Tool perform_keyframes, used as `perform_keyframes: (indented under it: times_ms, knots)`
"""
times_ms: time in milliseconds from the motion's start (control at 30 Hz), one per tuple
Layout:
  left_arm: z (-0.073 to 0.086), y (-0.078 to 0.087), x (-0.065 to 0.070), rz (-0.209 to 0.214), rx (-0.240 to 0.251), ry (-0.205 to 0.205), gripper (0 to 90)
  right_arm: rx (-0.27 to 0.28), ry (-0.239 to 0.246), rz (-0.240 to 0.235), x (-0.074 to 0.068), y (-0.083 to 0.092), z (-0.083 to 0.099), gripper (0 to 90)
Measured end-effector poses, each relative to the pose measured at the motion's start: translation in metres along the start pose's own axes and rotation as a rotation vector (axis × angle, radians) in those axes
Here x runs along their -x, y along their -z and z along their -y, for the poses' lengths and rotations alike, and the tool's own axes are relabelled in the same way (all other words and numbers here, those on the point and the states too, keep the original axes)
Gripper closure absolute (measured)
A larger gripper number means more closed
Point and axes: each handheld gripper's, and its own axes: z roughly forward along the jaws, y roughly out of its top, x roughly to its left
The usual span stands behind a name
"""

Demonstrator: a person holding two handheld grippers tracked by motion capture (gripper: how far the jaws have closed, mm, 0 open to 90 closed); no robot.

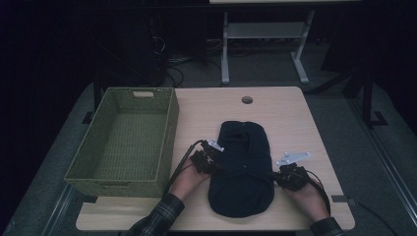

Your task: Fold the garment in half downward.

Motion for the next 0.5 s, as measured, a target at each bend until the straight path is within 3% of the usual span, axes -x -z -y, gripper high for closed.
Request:
perform_keyframes:
  times_ms: [300,400,500]
  knots:
    - [0.004,0.000,0.019,0.017,-0.016,-0.040,90.0,-0.002,-0.004,-0.005,0.000,0.007,0.008,90.0]
    - [0.001,0.000,0.017,0.021,-0.016,-0.044,90.0,0.000,-0.006,-0.016,0.002,0.009,0.004,90.0]
    - [-0.007,0.003,0.009,-0.001,0.012,-0.030,90.0,0.051,-0.023,0.005,0.014,0.011,-0.011,90.0]
